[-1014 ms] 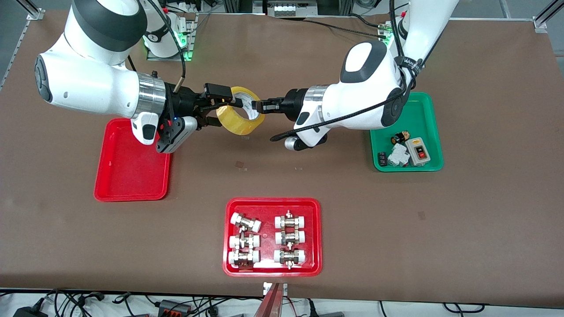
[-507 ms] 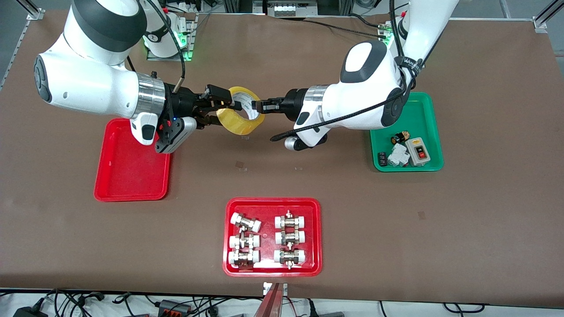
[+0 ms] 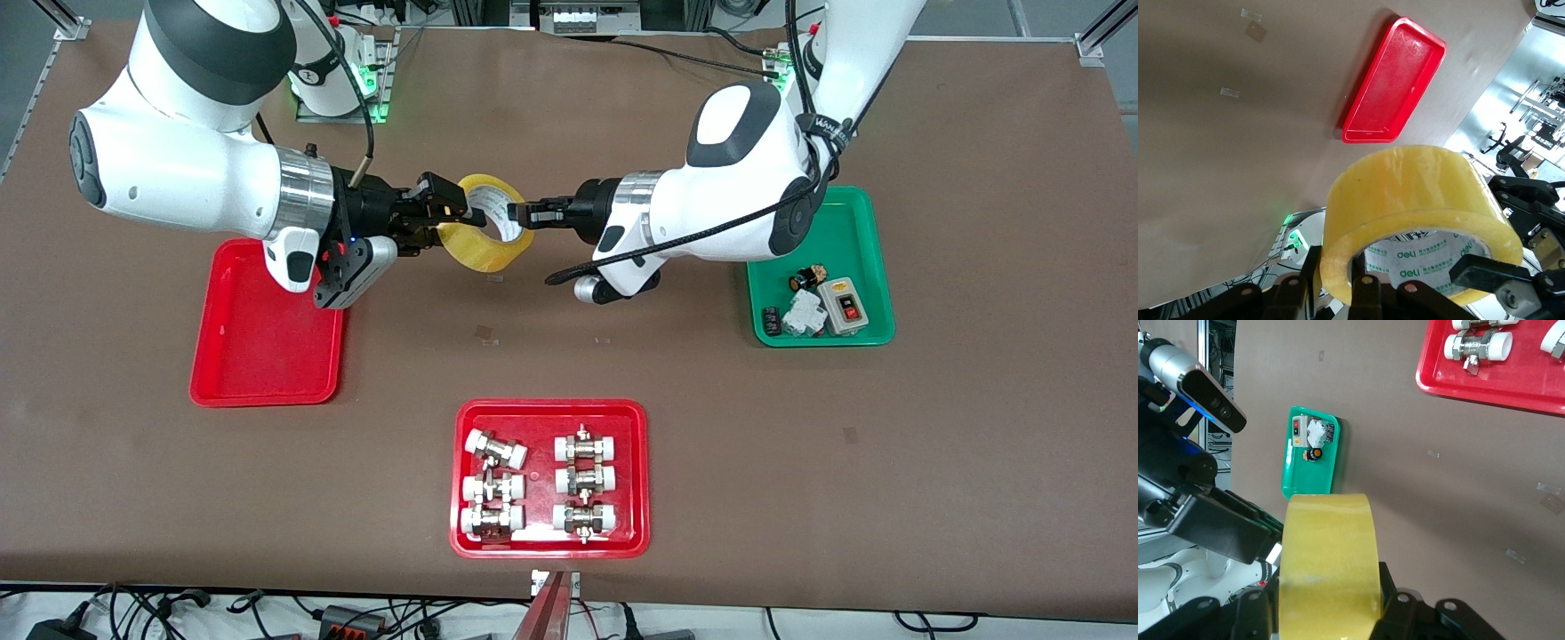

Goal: Left arm passes tape to right arm into tray
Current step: 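Carry the tape with the right gripper while the left gripper withdraws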

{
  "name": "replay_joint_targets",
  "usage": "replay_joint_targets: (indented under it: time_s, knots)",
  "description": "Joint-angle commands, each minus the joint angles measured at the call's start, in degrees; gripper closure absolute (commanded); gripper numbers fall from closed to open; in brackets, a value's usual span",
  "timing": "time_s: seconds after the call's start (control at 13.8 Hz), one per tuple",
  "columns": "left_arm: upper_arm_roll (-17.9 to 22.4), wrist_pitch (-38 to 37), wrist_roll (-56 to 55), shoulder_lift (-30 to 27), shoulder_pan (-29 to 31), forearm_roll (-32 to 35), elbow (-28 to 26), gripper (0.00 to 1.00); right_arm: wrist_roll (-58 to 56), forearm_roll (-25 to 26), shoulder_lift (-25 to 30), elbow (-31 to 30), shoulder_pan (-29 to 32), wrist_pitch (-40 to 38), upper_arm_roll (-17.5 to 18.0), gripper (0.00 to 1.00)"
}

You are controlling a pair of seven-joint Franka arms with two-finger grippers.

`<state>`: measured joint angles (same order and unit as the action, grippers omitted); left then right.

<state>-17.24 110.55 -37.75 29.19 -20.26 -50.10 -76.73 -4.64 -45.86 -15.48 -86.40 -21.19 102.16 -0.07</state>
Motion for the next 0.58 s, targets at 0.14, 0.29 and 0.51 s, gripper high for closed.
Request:
replay_joint_targets:
  time_s: [0.14, 0.29, 0.51]
  knots:
    - [0.01, -2.08, -0.30, -1.67, 0.57, -1.14, 0.53, 0.00, 1.39, 0.42, -0.52, 1.50, 0.18, -1.00, -0.28, 0.82]
    - [0.01, -6.72, -0.30, -2.56, 3.11, -0.62, 0.53, 0.00, 1.39, 0.59, -0.52, 1.50, 0.27, -1.00, -0.54, 0.82]
    - [0.81, -19.98, 0.39, -4.76, 10.74, 3.22, -0.09, 0.00, 0.78, 0.86, -0.78, 0.97, 3.85, -1.26, -0.81, 0.82]
